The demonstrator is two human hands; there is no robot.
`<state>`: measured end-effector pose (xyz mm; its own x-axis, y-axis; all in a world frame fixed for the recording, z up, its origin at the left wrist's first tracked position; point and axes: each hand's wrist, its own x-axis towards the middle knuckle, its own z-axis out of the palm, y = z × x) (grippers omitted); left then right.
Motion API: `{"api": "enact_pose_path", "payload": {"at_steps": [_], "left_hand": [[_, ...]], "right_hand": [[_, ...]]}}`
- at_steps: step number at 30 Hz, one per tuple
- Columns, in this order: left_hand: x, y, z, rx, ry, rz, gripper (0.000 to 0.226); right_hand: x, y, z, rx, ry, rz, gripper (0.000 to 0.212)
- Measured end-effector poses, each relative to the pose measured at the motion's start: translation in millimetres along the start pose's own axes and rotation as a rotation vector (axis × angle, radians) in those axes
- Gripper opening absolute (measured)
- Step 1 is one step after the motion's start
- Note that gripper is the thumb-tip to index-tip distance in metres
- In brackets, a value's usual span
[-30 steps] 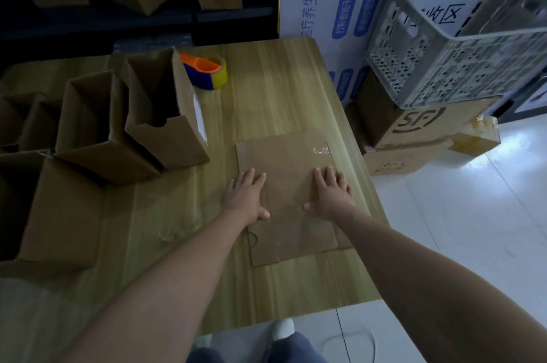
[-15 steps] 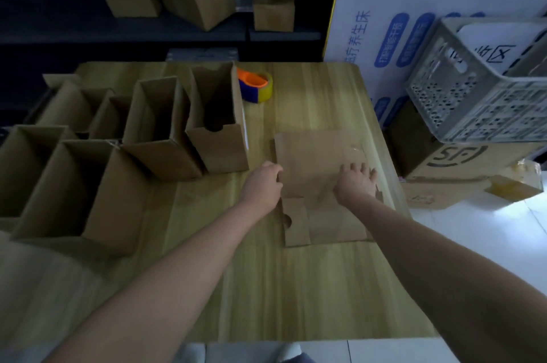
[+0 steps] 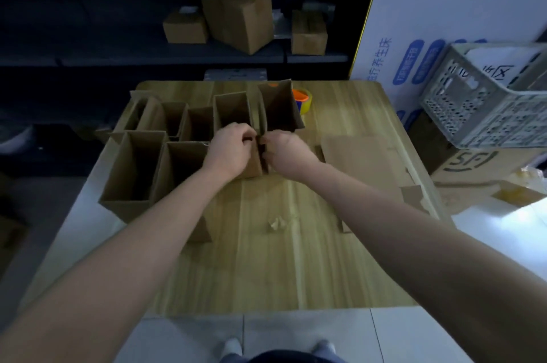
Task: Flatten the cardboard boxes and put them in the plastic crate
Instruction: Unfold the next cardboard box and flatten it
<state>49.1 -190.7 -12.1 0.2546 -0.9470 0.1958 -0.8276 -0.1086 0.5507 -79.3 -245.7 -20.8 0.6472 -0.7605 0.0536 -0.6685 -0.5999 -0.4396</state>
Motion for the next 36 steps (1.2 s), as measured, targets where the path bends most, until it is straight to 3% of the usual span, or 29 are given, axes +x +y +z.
{"api": "enact_pose_path", "payload": {"at_steps": [4,8,11,14,16,22,26,31,36], "left_hand": [[-16,-43,-40,-0.038,0.047,-0.059,0.026],[-33,-82,-66,-0.047,0.073,-0.102,0.024],[-44,-104,-74,-0.052,0.041,-0.128,0.023],[-53,-118,-77,-0.054,-0.001,-0.132,0.023],[-57,-122,-77,-0.069,-0.027,-0.124,0.023],[-59,-100,-81,-0.156,0.016,-0.017,0.022],[-49,-73,-90,-0.200,0.067,0.050,0.022],[-39,-39,-100,-0.271,-0.021,0.096,0.024],[-43,-4,-100,-0.306,-0.102,0.124,0.036]], "right_hand": [[0,-57,37,-0.018,-0.125,-0.180,0.039],[3,-98,76,-0.053,-0.359,-0.200,0.053],[6,-118,103,-0.286,-0.528,-0.193,0.061],[4,-125,117,-0.468,-0.579,-0.130,0.045],[-1,-122,116,-0.467,-0.520,-0.122,0.032],[-11,-114,67,-0.020,-0.229,0.020,0.018],[-23,-98,25,0.310,-0.158,0.156,0.011],[-45,-69,-10,0.714,-0.010,0.262,0.021],[-56,-41,-31,1.024,0.077,0.378,0.015]]}}
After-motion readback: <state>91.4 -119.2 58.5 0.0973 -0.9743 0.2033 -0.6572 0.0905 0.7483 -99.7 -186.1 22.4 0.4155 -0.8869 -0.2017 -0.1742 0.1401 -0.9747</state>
